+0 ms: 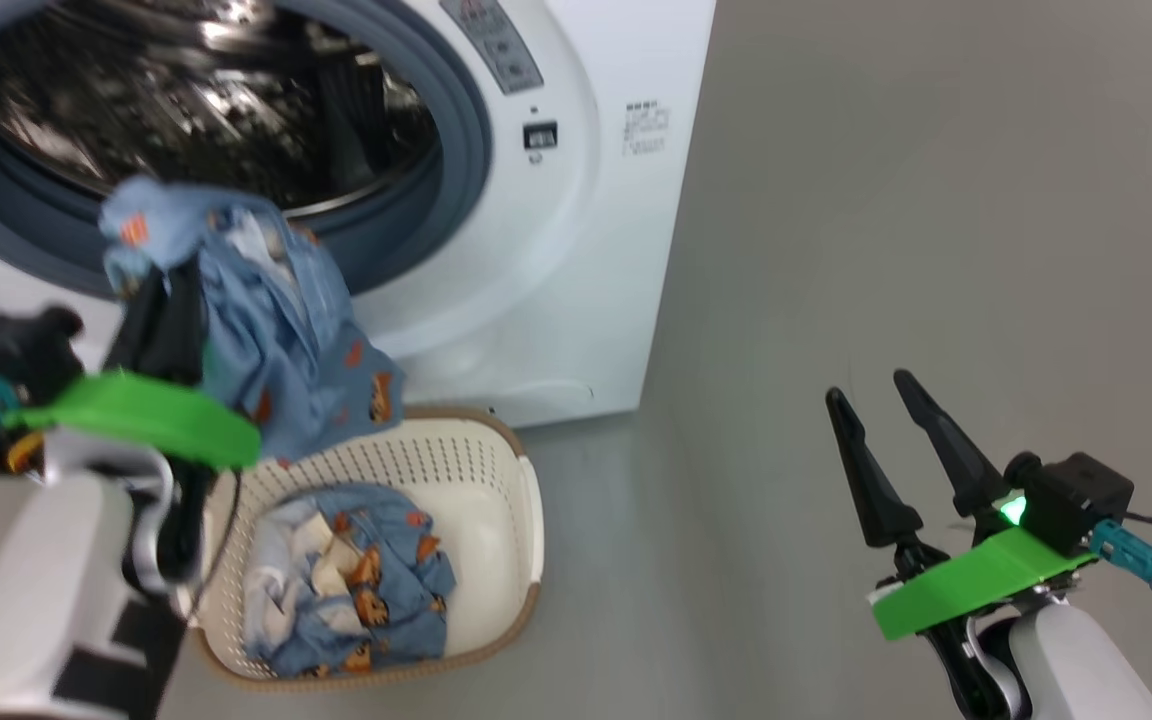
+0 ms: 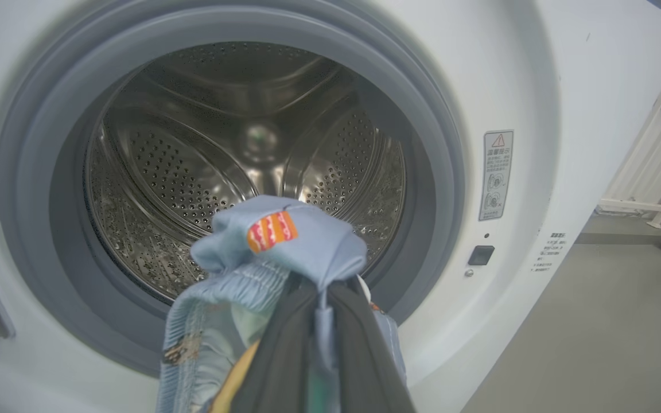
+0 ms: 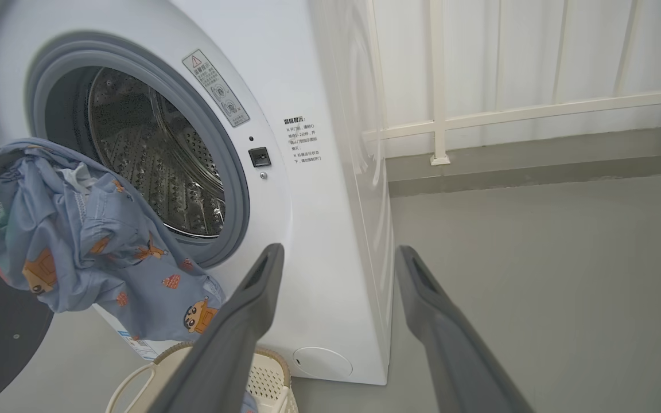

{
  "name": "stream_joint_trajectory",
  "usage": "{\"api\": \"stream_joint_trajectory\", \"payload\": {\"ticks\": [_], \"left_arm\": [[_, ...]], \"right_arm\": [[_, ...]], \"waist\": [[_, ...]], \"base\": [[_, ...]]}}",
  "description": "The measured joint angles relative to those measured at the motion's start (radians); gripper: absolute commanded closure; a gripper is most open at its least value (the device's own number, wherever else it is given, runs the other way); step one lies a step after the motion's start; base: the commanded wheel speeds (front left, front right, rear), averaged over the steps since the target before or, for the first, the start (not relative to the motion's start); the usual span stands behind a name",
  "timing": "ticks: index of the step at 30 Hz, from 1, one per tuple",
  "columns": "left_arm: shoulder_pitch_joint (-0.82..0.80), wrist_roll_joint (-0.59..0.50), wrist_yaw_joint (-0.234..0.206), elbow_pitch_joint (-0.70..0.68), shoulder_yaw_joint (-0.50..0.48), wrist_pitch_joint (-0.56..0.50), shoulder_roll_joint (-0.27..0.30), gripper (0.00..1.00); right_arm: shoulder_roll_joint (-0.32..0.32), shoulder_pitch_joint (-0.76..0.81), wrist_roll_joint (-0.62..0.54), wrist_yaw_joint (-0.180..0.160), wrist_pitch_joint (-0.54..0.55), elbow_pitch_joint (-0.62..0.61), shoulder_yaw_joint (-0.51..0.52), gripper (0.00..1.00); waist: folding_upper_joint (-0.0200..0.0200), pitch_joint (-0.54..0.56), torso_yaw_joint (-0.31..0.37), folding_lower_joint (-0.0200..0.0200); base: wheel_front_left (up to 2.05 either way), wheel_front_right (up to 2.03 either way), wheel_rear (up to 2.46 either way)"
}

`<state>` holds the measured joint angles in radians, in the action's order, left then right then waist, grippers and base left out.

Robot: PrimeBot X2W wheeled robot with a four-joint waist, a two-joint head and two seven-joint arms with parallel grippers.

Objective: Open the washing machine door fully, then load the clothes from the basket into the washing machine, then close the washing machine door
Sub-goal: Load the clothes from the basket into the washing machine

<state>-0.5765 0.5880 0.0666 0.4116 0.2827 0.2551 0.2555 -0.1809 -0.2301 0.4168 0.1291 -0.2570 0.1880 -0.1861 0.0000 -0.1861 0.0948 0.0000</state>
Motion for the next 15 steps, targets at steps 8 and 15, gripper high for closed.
{"api": "stream_joint_trajectory", "payload": {"ticks": [8, 15], "left_arm": [[-0.252, -0.016, 0.036, 0.189, -0.026, 0.0, -0.006, 1.0], [-0.427, -0.047, 0.053, 0.324, -0.045, 0.0, 0.012, 1.0]], "right_arm": [[0.029, -0.054, -0.017, 0.0, 0.0, -0.021, -0.001, 0.0], [0.067, -0.103, -0.038, 0.0, 0.0, -0.042, -0.015, 0.0]], "waist": [[0.0, -0.133, 0.03, 0.0], [0.0, -0.263, 0.065, 0.0]], "base": [[0.0, 0.0, 0.0], [0.0, 0.0, 0.0]]}}
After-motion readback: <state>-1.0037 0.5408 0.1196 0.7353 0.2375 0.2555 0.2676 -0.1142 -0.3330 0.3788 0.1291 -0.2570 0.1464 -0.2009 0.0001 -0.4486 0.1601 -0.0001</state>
